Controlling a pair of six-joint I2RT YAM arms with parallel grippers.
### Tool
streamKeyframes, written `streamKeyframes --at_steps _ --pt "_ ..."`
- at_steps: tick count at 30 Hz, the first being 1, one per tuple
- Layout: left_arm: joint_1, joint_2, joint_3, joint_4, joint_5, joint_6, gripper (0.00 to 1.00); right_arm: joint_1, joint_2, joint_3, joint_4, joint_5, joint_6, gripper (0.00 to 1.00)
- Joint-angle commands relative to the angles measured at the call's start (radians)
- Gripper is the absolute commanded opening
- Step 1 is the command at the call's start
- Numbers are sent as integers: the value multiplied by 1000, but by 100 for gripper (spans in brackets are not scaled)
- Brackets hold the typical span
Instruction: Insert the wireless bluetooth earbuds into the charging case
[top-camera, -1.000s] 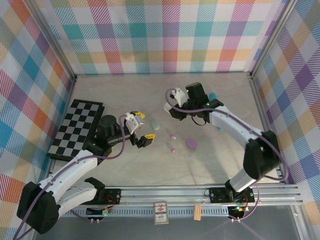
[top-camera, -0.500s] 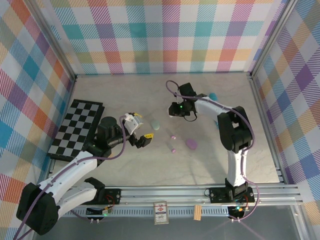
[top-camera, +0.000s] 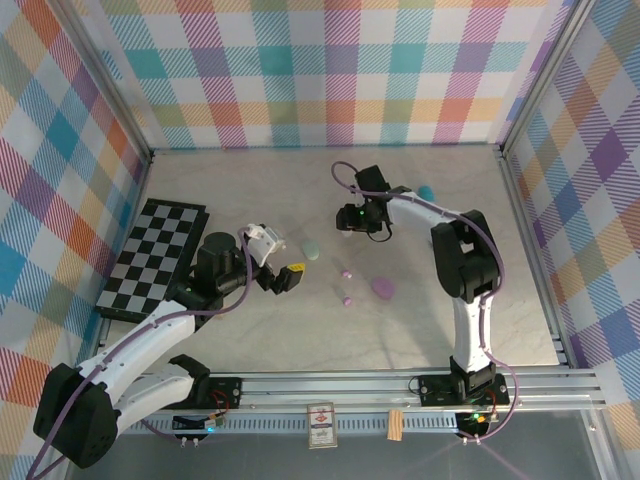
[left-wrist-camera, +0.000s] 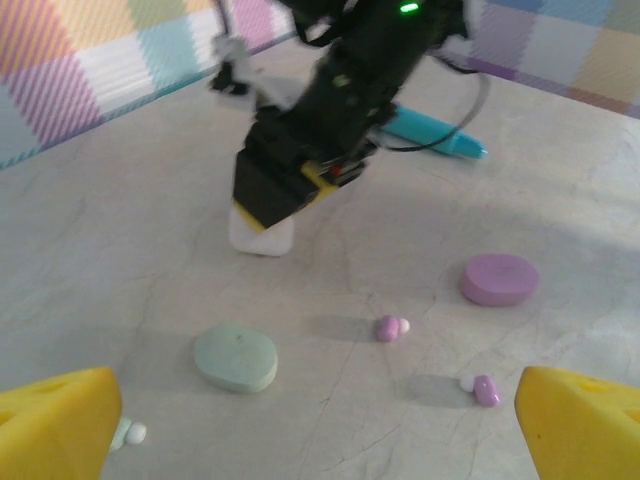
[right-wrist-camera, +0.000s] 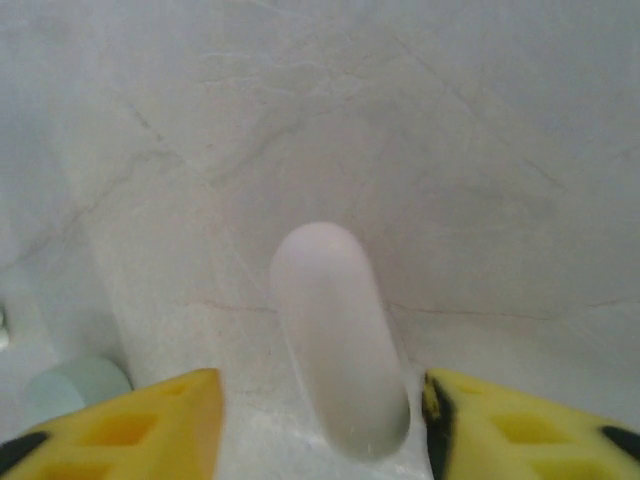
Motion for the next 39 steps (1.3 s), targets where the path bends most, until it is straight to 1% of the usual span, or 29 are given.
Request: streamKeyframes --at_steps 1,4,5,6,7,10,13,16,20,24,27,31,36,39 --pt "12 -8 25 38 -169 -150 100 -1 -141 -53 33 14 -88 68" --pt "53 -11 10 63 -279 -268 100 22 -214 -123 84 -39 -180 82" --pt "73 -7 8 63 -293 -303 100 33 -231 -146 107 -38 -199 84" --pt "102 -1 9 59 -290 -344 100 52 -248 -172 130 -34 -215 87" --pt "133 5 13 50 -277 -386 100 69 -259 -193 148 -29 -222 89" --pt "219 34 45 -9 -245 -507 100 128 -266 -221 176 8 -213 90" --pt "280 72 83 -84 -221 -601 100 189 -244 -232 212 51 -182 90" --pt "319 111 117 -137 -192 -673 100 235 -189 -220 239 80 -154 89" --pt "334 139 123 -145 -167 -716 100 262 -99 -168 237 102 -137 86" --pt "336 145 121 -151 -163 -716 100 271 -19 -110 200 138 -132 81" --pt "337 141 121 -162 -164 -706 100 274 19 -84 179 147 -128 75" --pt "339 139 127 -179 -160 -691 100 274 37 -69 168 138 -132 59" --pt "340 141 124 -178 -151 -688 100 274 45 -65 167 115 -177 48" --pt "340 145 129 -178 -142 -685 100 274 42 -68 166 112 -201 38"
